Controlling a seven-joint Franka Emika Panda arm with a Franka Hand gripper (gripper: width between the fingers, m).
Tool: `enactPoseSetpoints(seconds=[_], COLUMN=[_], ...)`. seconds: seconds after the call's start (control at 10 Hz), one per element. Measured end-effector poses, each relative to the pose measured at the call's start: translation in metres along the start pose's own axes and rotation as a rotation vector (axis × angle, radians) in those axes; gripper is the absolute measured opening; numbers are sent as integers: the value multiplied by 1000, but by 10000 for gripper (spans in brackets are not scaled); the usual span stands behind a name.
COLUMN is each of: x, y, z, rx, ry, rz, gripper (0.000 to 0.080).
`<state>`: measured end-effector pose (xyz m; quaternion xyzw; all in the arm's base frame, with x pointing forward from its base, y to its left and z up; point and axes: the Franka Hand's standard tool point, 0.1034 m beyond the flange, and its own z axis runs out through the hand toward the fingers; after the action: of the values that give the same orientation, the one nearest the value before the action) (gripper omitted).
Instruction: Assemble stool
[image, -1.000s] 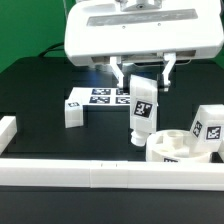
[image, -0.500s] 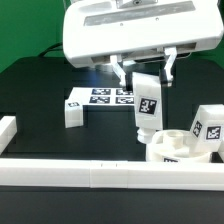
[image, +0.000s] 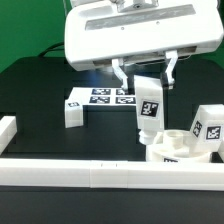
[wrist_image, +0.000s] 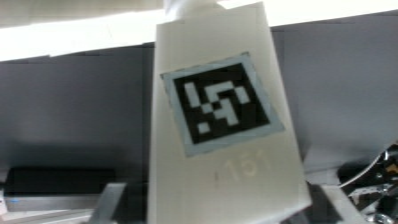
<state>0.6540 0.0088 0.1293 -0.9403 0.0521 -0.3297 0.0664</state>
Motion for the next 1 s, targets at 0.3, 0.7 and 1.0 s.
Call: enactPoseSetpoints(seconds=[0.3,0.7,1.0], x=[-5,-9,-22], y=[-13,-8,-10], z=[2,3,3], rx=[27,25,32], ry=[-9,-10,-33], rz=[18,19,27], gripper=[327,327,327])
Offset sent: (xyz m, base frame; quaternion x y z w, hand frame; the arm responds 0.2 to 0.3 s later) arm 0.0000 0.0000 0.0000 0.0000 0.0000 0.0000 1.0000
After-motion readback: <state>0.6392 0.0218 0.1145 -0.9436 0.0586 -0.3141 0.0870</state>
